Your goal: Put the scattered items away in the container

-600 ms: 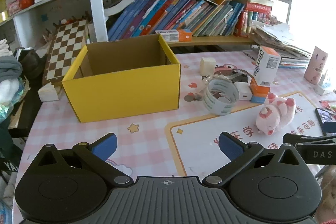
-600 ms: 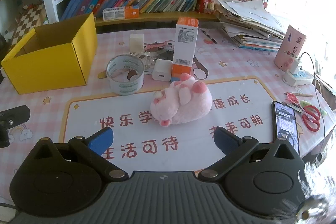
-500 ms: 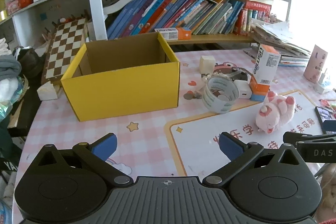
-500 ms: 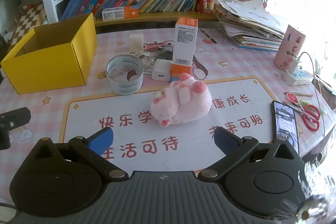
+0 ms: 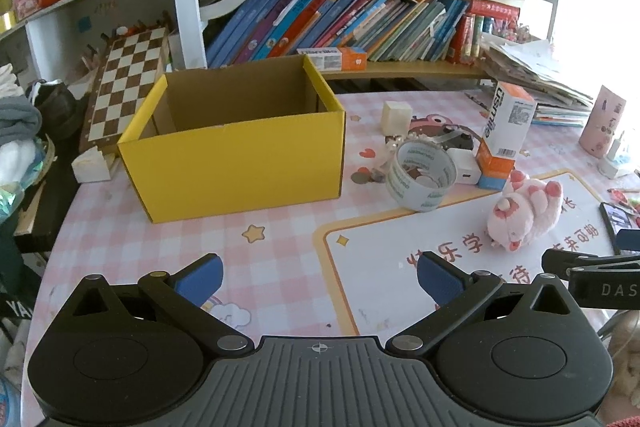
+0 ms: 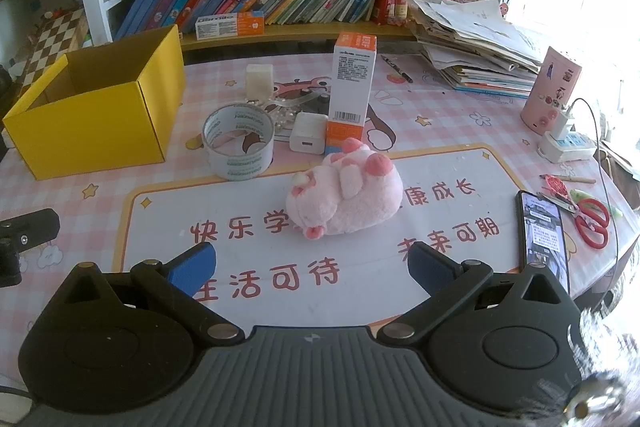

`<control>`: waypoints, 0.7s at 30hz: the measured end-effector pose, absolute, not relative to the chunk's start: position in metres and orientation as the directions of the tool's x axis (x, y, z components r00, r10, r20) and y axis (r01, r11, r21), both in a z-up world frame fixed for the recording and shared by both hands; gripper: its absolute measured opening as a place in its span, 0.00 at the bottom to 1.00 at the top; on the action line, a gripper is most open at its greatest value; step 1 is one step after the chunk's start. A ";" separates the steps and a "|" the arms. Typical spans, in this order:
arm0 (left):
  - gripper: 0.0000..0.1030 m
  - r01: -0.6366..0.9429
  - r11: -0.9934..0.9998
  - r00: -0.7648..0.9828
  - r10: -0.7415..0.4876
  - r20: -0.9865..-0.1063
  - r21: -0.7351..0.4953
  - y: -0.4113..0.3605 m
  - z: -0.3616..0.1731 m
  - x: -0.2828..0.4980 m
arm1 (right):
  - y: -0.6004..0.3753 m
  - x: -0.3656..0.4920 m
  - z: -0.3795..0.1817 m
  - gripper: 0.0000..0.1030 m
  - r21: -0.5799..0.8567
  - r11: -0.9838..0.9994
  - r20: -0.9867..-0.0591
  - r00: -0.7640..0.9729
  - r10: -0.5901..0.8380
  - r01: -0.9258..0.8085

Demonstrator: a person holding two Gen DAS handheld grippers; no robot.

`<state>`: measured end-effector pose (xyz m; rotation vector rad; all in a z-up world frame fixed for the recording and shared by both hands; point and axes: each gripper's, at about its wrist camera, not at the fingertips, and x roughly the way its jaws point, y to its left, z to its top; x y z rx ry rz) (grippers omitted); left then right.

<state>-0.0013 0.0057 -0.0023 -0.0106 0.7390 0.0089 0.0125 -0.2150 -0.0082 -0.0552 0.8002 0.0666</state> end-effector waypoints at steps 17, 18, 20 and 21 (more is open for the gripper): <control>1.00 -0.010 1.000 0.740 0.003 -0.673 -0.006 0.007 -0.001 -0.003 | -0.215 0.011 -0.007 1.00 -0.025 0.997 -0.716 0.697 0.037 -0.079; 1.00 -0.009 1.000 0.740 0.003 -0.673 -0.006 0.008 -0.001 -0.003 | -0.215 0.011 -0.007 1.00 -0.026 0.997 -0.717 0.697 0.037 -0.079; 1.00 -0.009 1.000 0.739 0.002 -0.673 -0.007 0.008 -0.001 -0.002 | -0.215 0.011 -0.007 1.00 -0.026 0.997 -0.717 0.696 0.036 -0.079; 1.00 -0.009 1.000 0.739 0.002 -0.673 -0.007 0.008 -0.001 -0.002 | -0.215 0.011 -0.007 1.00 -0.026 0.997 -0.717 0.697 0.036 -0.079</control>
